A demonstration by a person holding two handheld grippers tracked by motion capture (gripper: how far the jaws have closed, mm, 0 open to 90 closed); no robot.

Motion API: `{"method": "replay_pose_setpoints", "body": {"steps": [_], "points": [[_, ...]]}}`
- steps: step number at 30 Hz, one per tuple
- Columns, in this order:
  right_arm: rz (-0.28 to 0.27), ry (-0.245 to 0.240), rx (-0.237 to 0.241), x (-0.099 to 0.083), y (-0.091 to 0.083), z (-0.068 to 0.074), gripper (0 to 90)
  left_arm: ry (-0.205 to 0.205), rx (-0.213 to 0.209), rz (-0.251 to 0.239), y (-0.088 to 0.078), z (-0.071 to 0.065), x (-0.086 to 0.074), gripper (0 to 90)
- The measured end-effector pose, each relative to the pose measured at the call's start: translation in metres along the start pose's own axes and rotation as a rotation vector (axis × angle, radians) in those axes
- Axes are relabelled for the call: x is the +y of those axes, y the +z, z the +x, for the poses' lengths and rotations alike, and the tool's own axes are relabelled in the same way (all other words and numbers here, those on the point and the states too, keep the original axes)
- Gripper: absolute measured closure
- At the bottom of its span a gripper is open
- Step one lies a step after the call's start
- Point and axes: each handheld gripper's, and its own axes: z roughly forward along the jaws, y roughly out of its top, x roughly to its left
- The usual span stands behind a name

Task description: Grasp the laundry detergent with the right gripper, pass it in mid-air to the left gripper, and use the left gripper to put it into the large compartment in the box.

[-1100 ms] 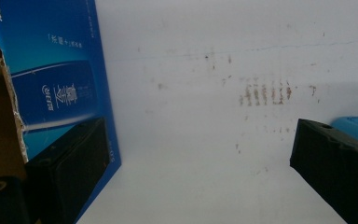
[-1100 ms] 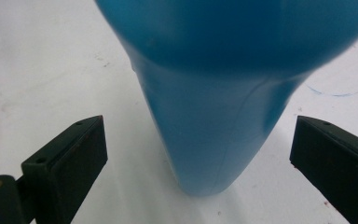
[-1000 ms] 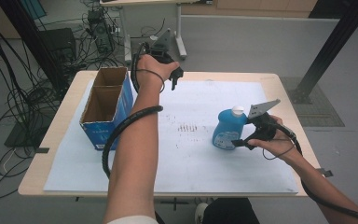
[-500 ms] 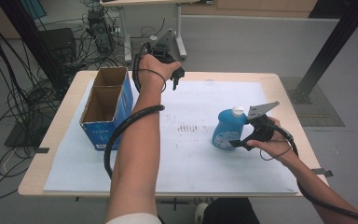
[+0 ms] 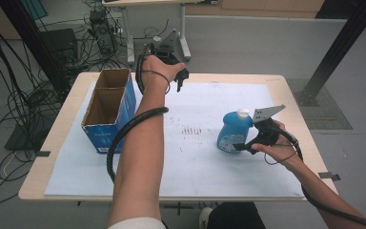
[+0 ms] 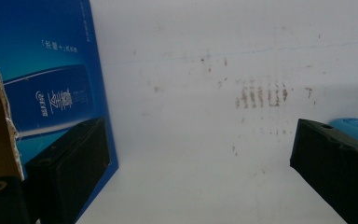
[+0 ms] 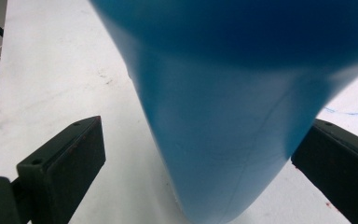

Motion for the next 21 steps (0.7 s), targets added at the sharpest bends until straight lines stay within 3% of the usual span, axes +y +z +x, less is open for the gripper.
{"method": "replay_pose_setpoints", "body": {"steps": [21], "points": [[-0.024,-0.007,0.006,0.0005,0.0023,-0.0003,2.6,0.000,-0.004,0.000,0.0001,0.0005,0.0003,5.2]]}}
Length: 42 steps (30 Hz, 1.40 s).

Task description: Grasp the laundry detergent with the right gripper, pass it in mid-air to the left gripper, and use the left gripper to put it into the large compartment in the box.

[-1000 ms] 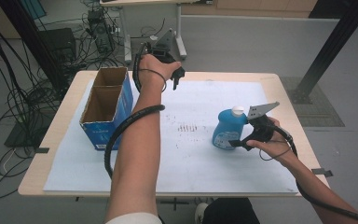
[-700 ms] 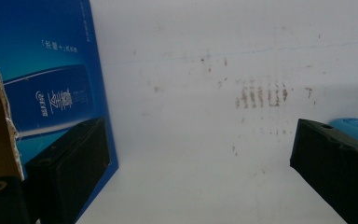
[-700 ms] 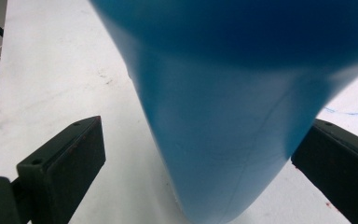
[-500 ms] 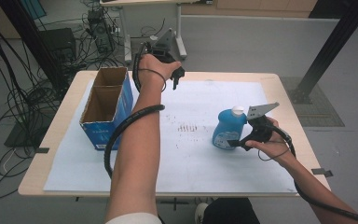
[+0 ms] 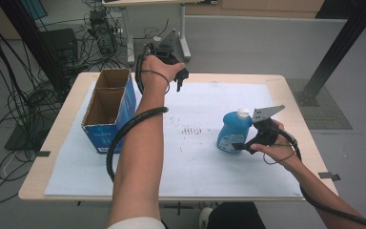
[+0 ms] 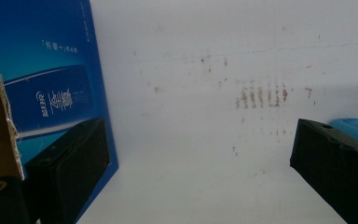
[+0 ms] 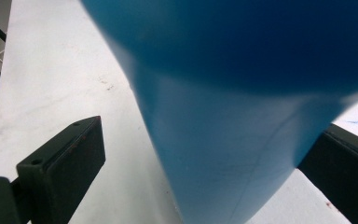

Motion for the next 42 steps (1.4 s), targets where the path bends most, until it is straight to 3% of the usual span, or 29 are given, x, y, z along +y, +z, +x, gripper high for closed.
{"method": "replay_pose_setpoints", "body": {"steps": [42], "points": [[-0.028,-0.002,0.000,-0.0024,-0.0001,-0.0009,2.5,0.007,0.003,-0.004,-0.0023,-0.0025,0.0018,5.1]]}}
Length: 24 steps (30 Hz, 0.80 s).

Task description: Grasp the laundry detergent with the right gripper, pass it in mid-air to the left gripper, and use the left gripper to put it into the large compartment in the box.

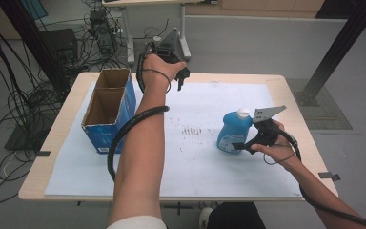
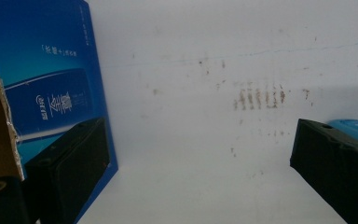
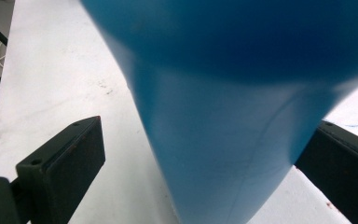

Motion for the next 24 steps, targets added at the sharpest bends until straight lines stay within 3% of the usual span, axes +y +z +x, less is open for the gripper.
{"method": "replay_pose_setpoints", "body": {"steps": [24], "points": [[-0.005,-0.003,0.001,0.0015,0.0003,0.0002,2.4,-0.002,0.000,-0.003,-0.0013,0.0010,-0.0002,5.1]]}}
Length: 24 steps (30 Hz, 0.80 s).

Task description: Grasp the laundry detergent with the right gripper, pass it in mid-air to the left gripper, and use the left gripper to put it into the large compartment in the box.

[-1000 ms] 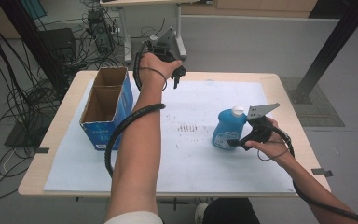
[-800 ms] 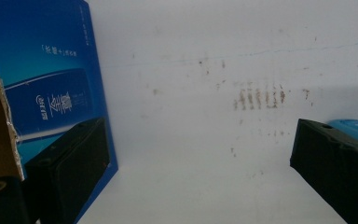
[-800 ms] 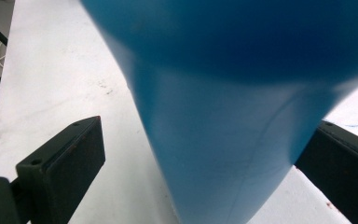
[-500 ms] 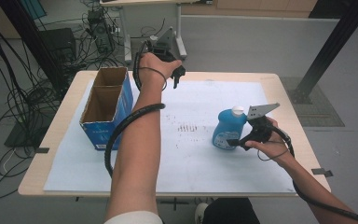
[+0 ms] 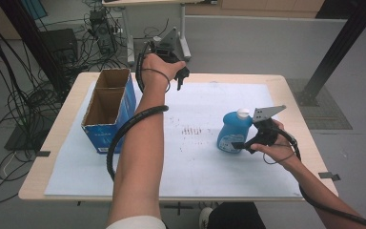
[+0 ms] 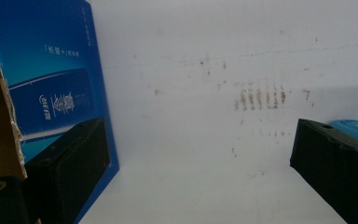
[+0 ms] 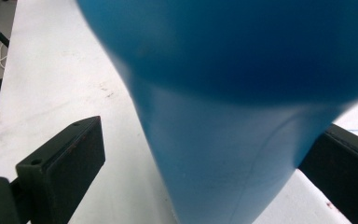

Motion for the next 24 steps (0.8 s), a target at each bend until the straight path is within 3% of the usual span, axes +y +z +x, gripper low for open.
{"method": "replay_pose_setpoints", "body": {"steps": [24], "points": [[-0.007,0.005,0.002,-0.0010,0.0014,-0.0003,2.4,-0.005,0.001,-0.002,-0.0009,0.0006,-0.0004,5.1]]}}
